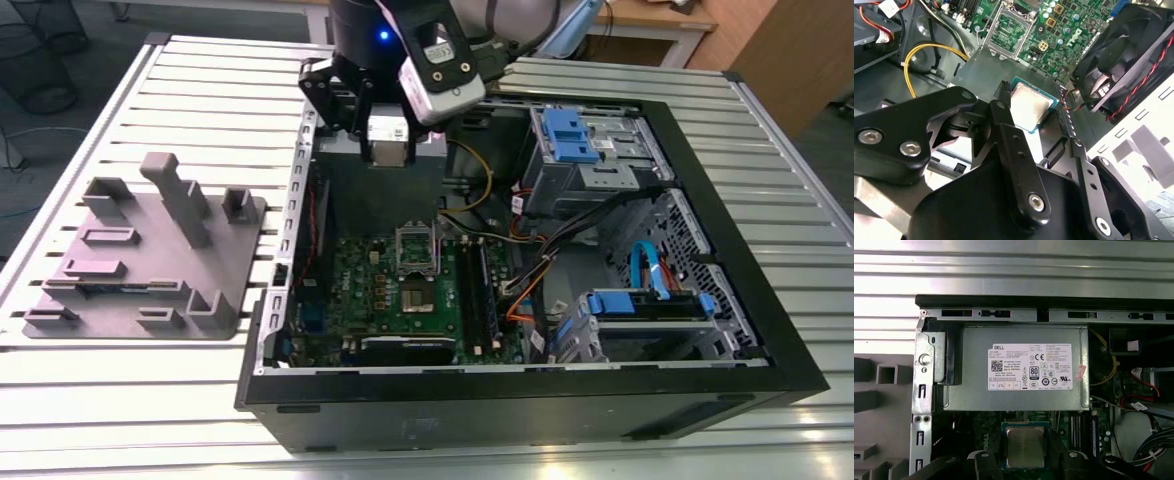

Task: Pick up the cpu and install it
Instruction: 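Pick up the cpu and move it towards the insertion slot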

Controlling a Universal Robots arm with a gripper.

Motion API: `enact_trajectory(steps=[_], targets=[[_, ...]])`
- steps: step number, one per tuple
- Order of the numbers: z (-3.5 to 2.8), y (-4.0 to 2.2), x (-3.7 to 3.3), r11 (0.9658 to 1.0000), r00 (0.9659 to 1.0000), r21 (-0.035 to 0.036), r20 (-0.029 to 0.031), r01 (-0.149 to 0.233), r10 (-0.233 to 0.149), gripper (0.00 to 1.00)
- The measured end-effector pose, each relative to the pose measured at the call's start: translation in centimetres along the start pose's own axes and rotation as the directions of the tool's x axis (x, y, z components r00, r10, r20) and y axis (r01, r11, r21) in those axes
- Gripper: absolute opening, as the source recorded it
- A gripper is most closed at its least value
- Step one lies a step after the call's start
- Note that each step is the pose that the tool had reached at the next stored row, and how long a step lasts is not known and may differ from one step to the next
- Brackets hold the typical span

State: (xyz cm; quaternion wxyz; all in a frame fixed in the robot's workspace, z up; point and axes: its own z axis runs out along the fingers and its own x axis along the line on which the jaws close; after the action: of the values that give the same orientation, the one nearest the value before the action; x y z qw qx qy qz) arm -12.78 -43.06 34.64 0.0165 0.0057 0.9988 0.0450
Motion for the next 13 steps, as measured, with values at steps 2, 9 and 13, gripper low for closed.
enact_trajectory(steps=[2,9,13], targets=[[0.03,-0.11,0.00,1.0000,1.0000,-0.0001,0.0001,0.000,0.000,0.47],[0.10,-0.62,-0.05,1.0000,1.0000,-0.0001,0.0001,0.000,0.000,0.47],[0.15,-0.89,-0.10,1.0000,1.0000,0.0000,0.0001,0.000,0.000,0.47]])
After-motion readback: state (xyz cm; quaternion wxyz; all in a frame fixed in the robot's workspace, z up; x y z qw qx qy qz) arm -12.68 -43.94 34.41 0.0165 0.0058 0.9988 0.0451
